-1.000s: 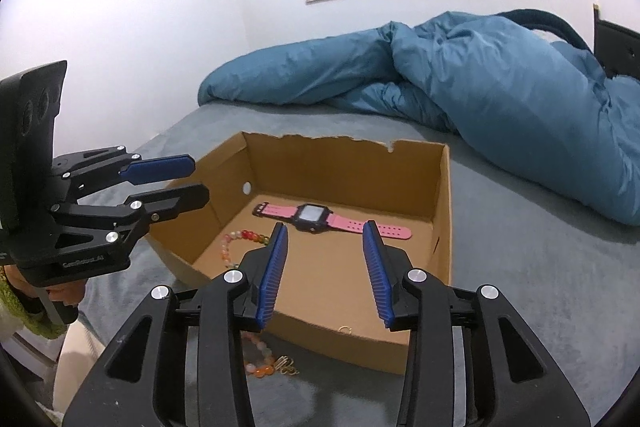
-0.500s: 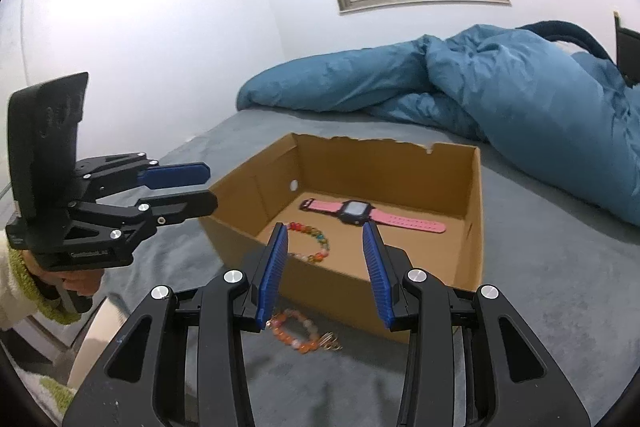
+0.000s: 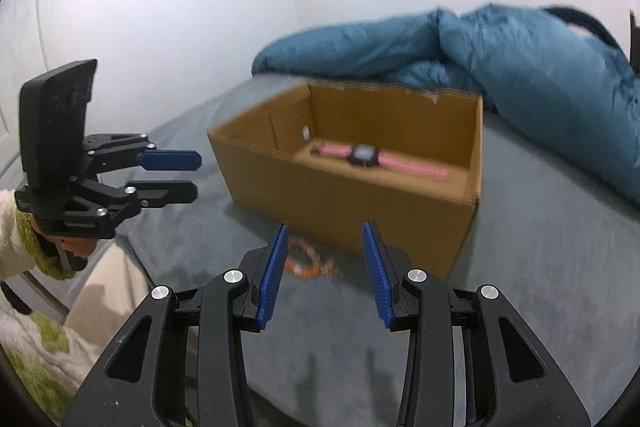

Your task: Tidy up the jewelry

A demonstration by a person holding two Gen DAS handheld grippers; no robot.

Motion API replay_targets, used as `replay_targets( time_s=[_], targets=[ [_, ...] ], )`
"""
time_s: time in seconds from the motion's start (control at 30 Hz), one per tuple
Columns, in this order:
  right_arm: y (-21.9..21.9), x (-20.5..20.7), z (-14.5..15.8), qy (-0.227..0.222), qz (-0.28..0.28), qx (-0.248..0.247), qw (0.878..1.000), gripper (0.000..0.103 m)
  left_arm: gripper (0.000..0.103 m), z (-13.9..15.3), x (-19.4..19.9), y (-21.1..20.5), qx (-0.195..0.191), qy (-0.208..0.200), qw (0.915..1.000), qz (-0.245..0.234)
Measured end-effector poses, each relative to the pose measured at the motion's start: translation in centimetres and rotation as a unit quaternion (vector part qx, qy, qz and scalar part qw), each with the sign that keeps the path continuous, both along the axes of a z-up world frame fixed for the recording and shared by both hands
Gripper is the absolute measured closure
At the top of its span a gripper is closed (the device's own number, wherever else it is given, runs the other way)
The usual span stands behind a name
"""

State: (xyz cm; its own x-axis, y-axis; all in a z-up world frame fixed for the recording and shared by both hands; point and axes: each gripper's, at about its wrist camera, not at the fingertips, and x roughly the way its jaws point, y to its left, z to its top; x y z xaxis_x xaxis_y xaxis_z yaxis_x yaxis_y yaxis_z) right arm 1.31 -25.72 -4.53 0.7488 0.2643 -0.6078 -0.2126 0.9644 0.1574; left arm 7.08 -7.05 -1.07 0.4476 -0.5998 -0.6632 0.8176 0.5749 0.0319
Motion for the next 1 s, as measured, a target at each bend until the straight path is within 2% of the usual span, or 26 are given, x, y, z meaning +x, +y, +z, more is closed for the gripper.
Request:
replay_targets(
  time_s=[0.17, 0.3, 0.47, 0.7, 0.8, 0.87, 0.93, 1.0],
  targets=[
    [0.1, 0.4, -3.0, 0.046, -0.01, -0.016, 0.999, 0.068, 0.065, -3.1, -0.9, -1.5, 0.024, 0.003, 0.999, -0.036],
    [0.1, 1.2, -4.9, 0.075, -0.019, -0.014, 0.997, 0.07, 0.065, -5.8, -1.1, -3.3, 0.065, -0.017, 0.9955, -0.067],
    [0.2, 1.6, -5.6, 0.086, -0.023, -0.006, 0.996, 0.07, 0.066, -8.3, -0.3, -5.4, 0.104, -0.039, 0.9898, -0.088],
    [0.0, 2.4, -6.3, 0.091, -0.026, -0.001, 0.995, 0.07, 0.082, -10.3, 0.9, -7.0, 0.147, -0.038, 0.9831, -0.102],
    [-0.5, 2.7, -6.4, 0.093, -0.028, 0.003, 0.995, 0.07, 0.09, -10.6, 1.4, -7.3, 0.148, -0.033, 0.9836, -0.098],
    [-0.4, 2.8, -6.5, 0.094, -0.028, 0.003, 0.995, 0.07, 0.091, -10.5, 1.8, -7.4, 0.143, -0.027, 0.9846, -0.097],
    [-0.5, 2.8, -6.5, 0.094, -0.028, 0.004, 0.995, 0.07, 0.103, -10.2, 2.0, -7.3, 0.134, -0.02, 0.9861, -0.096],
    [-0.6, 2.9, -6.4, 0.094, -0.029, 0.003, 0.995, 0.07, 0.103, -9.6, 2.3, -7.0, 0.122, -0.012, 0.9884, -0.09]
  ],
)
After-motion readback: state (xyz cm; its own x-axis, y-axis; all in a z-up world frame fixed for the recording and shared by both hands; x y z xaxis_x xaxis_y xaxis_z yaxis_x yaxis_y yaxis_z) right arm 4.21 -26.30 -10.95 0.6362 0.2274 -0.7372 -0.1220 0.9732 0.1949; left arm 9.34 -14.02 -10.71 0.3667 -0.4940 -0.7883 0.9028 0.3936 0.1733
